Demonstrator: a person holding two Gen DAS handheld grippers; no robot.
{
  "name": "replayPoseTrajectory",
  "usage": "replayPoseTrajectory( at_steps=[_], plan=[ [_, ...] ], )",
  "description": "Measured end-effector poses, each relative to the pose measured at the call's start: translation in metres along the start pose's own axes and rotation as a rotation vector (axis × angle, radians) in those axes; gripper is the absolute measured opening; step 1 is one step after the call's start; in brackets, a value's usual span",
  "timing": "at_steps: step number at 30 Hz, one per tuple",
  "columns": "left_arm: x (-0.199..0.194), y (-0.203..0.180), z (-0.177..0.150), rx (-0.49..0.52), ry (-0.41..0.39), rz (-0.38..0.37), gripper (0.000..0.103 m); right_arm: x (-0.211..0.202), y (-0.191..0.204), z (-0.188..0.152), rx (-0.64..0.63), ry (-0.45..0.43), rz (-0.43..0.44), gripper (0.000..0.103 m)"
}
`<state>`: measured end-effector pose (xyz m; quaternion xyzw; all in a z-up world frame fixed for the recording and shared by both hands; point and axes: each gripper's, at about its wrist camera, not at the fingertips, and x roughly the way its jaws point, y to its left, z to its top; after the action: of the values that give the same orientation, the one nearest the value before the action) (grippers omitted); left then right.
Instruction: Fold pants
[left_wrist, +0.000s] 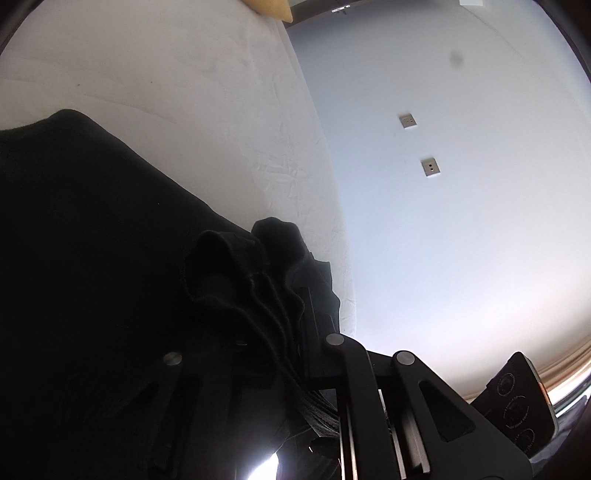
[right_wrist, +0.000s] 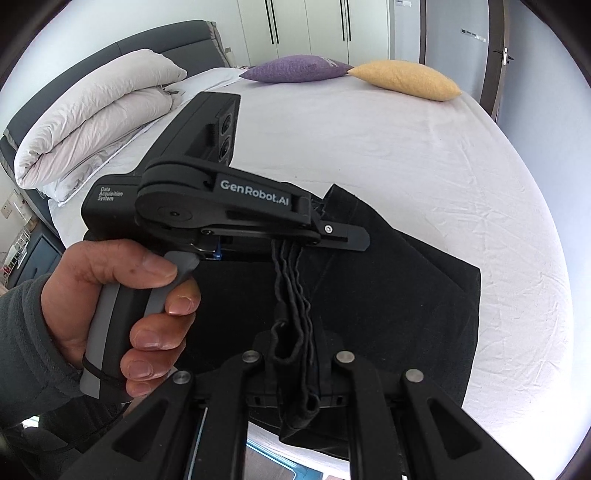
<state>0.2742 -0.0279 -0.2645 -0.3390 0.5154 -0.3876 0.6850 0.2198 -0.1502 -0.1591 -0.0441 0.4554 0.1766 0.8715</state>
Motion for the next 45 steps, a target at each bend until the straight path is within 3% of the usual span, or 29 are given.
replayPoseTrajectory(
  at_steps=[2,8,15,19,27,30,33,35,36,37,39,42,45],
  plan=[
    [0.018,-0.019,0.007,0.001,-0.007,0.011,0.006,0.004,0.008,0.002,-0.002,-0.012,0.009,0.011],
    [-0.006,-0.012,0.031,0.015,-0.002,0.066,0.006,0.025,0.029,0.013,-0.004,-0.024,0.053,0.011],
    [-0.045,0.036,0.047,0.001,0.011,0.144,0.006,0.062,0.050,0.023,0.004,0.001,0.107,0.011],
    [-0.048,0.052,0.051,0.001,0.028,0.176,0.006,0.078,0.052,0.019,0.003,0.035,0.119,0.011],
    [-0.025,0.045,0.062,0.025,0.045,0.229,0.008,0.087,0.047,0.013,0.004,0.057,0.122,0.011],
    [-0.012,0.039,0.070,0.019,0.054,0.252,0.012,0.094,0.043,0.011,0.022,0.093,0.150,0.020],
    [-0.016,0.035,0.077,0.027,0.051,0.286,0.017,0.094,0.048,0.010,0.049,0.112,0.200,0.036],
    [-0.038,0.033,0.073,0.058,0.034,0.363,0.039,0.086,0.044,0.004,0.074,0.106,0.249,0.042],
    [-0.048,0.031,0.072,0.072,0.017,0.386,0.045,0.076,0.039,0.002,0.087,0.095,0.278,0.044],
    [-0.059,0.026,0.074,0.081,-0.006,0.397,0.051,0.063,0.032,-0.001,0.105,0.077,0.310,0.046],
    [-0.077,0.016,0.079,0.094,-0.053,0.429,0.053,0.039,0.011,-0.008,0.161,0.027,0.357,0.049],
    [-0.090,-0.003,0.083,0.129,-0.084,0.385,0.056,0.019,-0.036,-0.016,0.263,-0.033,0.359,0.050],
    [-0.054,-0.034,0.090,0.185,-0.051,0.321,0.059,0.020,-0.086,-0.018,0.388,-0.064,0.380,0.048]
  ],
)
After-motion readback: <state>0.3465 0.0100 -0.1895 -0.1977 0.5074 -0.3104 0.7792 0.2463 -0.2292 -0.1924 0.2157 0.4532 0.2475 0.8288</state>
